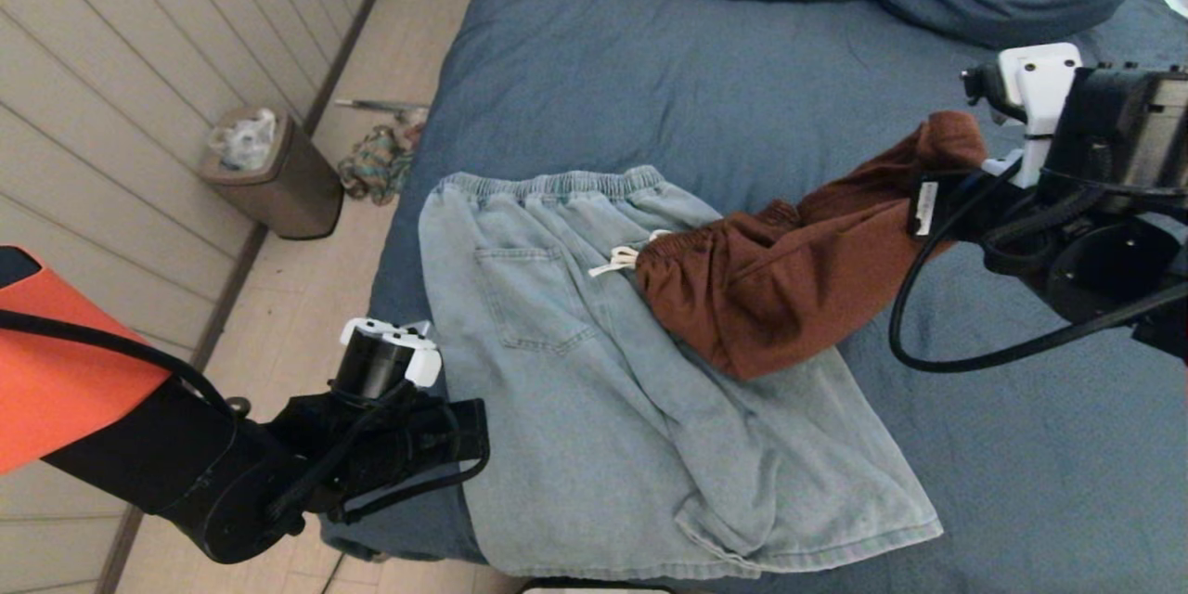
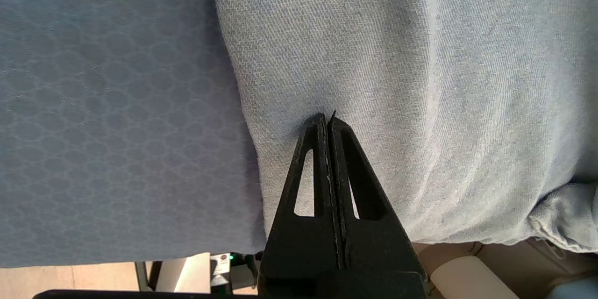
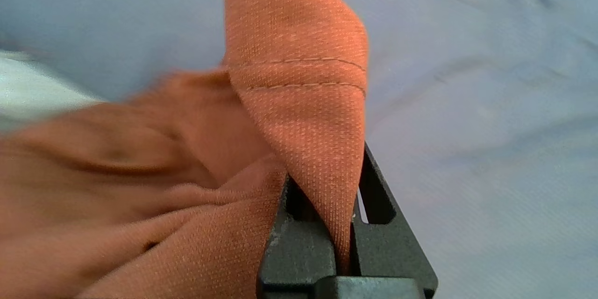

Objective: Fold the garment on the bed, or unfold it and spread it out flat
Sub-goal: Unford the brown shorts

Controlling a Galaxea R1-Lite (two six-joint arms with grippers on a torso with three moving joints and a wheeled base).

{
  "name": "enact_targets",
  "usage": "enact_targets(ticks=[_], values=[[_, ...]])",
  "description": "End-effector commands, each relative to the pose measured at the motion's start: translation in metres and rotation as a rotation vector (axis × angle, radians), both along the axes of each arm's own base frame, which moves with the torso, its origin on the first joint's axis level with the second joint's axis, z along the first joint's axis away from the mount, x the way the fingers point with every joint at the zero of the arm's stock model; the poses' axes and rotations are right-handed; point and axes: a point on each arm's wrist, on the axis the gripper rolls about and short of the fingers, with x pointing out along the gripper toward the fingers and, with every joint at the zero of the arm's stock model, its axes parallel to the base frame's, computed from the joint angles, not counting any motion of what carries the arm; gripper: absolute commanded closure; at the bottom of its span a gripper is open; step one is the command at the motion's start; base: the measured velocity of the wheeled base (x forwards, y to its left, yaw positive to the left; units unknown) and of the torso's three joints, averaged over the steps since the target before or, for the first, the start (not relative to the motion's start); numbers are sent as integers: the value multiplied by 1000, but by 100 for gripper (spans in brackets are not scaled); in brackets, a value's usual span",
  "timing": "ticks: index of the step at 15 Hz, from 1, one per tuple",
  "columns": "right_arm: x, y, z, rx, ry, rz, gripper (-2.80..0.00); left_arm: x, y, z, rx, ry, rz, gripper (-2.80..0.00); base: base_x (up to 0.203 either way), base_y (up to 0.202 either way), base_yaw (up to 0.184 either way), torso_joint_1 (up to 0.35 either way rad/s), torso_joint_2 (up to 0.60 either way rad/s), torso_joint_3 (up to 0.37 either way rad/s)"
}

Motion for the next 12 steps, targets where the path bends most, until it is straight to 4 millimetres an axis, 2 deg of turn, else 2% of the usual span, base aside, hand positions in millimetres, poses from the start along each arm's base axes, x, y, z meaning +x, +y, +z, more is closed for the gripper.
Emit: enact_targets(ticks=[1,5,9,12], values=[[-19,-24,-8,4,14,-66,0,0,-1,0,-4,-1,0,0,0,0,0,0,0,0],[-54,-38,-54,-17,145,-33,0,0,-3,-4,4,10,-6,0,0,0,0,0,0,0],[-109,-42,-96,-37,242,59,0,-2,-8,-8,28,10,3,0,0,0,0,0,0,0],[-143,-50,-129,-43,313,95,0,-8,-15,-12,34,19,-22,0,0,0,0,0,0,0]])
